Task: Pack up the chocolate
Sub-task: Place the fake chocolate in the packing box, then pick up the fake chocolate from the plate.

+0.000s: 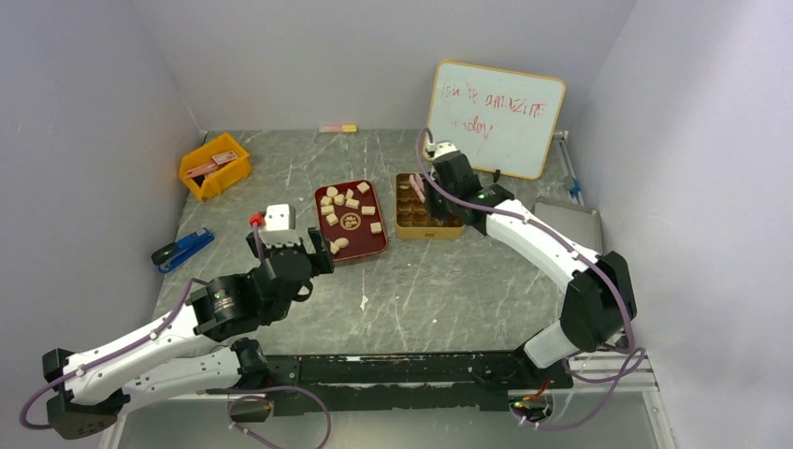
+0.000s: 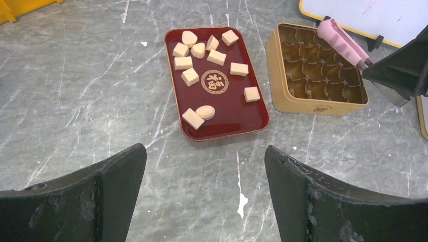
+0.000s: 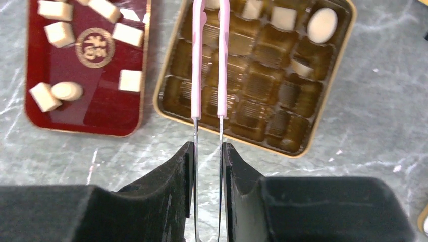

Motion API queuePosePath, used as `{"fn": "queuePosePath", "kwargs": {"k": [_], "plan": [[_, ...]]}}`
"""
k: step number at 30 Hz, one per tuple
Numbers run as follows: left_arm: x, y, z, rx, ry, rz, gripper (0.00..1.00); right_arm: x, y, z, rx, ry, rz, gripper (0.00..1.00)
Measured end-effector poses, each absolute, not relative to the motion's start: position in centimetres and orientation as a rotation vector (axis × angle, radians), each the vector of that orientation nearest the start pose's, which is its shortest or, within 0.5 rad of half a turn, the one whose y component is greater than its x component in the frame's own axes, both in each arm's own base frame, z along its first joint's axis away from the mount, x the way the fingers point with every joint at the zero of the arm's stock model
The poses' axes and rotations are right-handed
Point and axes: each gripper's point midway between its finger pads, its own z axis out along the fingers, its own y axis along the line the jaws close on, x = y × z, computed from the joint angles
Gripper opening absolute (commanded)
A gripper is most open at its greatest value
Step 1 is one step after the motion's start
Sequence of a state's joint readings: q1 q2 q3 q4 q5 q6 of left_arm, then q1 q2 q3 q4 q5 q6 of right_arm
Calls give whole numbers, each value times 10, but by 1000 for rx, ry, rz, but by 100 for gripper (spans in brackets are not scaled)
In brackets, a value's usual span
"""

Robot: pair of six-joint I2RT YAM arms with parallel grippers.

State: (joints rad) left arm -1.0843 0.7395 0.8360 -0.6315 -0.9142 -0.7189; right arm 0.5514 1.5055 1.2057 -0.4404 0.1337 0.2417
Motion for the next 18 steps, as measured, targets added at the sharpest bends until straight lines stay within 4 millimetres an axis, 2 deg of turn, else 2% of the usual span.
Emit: {"fn": "queuePosePath", "kwargs": {"k": [3, 6, 11, 18], "plan": [[212, -139, 244, -172, 1888, -259, 91, 349, 229, 171, -356, 2272, 273, 26], [212, -138, 245, -173, 1887, -261, 91, 338, 255, 170, -428, 2262, 288, 26], [211, -138, 246, -177, 1883, -267, 91, 317, 292, 155, -547, 2274, 294, 25], [210, -136, 248, -183, 1877, -276, 91, 298, 326, 131, -656, 2306, 297, 25]]}}
